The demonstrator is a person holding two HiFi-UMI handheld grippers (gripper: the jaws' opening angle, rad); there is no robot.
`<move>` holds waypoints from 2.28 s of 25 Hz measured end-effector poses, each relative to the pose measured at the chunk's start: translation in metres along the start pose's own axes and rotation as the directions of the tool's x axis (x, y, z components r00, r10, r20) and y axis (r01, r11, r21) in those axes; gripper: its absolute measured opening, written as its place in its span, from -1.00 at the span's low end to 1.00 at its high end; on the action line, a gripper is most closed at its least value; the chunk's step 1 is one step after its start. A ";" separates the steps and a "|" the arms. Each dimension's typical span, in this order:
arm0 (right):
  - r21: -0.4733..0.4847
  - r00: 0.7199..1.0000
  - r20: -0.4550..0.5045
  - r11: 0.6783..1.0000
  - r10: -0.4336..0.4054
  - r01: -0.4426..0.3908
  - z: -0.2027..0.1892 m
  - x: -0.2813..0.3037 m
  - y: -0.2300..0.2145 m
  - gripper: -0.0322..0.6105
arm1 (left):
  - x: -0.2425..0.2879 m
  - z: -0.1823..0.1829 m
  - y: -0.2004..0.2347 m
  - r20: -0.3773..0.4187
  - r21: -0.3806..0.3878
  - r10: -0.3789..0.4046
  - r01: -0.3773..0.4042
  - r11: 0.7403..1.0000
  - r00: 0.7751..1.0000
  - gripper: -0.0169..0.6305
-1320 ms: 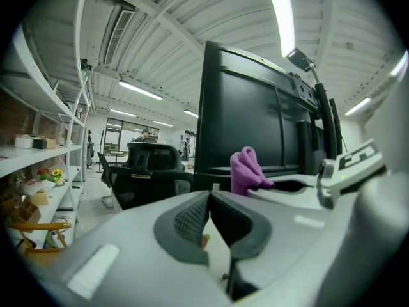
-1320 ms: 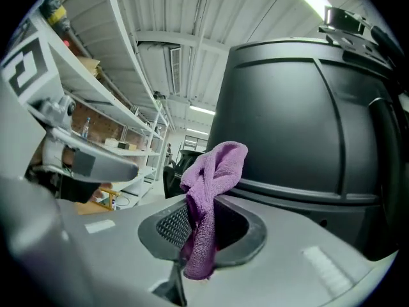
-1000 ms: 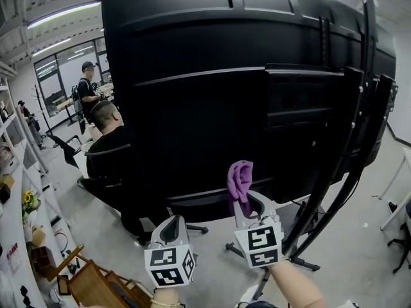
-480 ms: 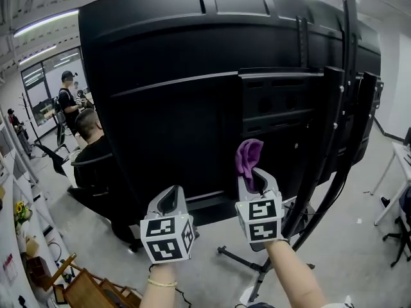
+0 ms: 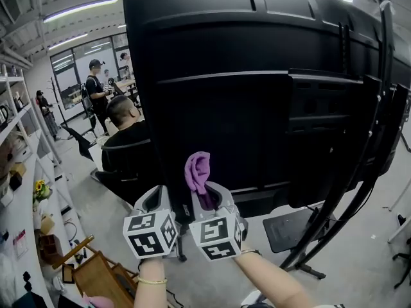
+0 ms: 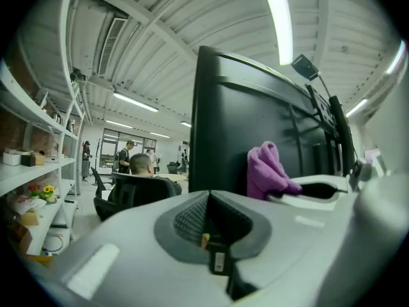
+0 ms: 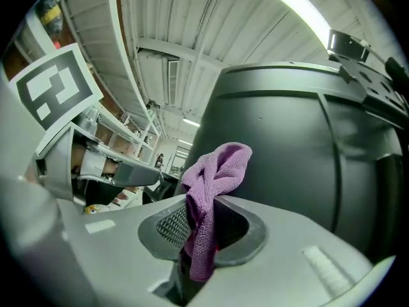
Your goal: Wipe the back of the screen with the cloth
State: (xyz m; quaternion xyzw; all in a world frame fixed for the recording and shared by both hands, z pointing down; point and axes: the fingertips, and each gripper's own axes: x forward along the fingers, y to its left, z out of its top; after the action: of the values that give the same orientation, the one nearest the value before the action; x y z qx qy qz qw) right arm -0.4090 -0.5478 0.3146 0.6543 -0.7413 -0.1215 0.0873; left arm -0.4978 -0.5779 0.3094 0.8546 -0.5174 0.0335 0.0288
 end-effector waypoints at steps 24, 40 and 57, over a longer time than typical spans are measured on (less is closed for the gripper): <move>-0.017 0.932 0.102 0.936 -0.349 0.352 0.138 -0.065 -0.188 -0.68 | 0.024 0.123 -0.132 0.061 0.118 -0.256 0.248 0.962 0.965 -0.92; -0.098 0.977 0.153 0.982 -0.148 0.164 0.210 0.017 -0.078 -0.68 | -0.010 0.179 -0.018 0.145 0.115 -0.066 0.049 0.992 0.987 -0.92; -0.092 0.950 0.242 0.969 -0.200 0.228 0.312 -0.041 -0.184 -0.68 | -0.011 0.291 -0.103 0.234 0.158 -0.242 0.209 0.965 0.942 -0.92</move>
State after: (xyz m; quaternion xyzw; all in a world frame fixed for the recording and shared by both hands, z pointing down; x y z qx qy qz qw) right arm -0.3194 -0.5072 -0.0359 0.7059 -0.6625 -0.2494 0.0259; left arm -0.4032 -0.5448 0.0172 0.9057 -0.4120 -0.0446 -0.0893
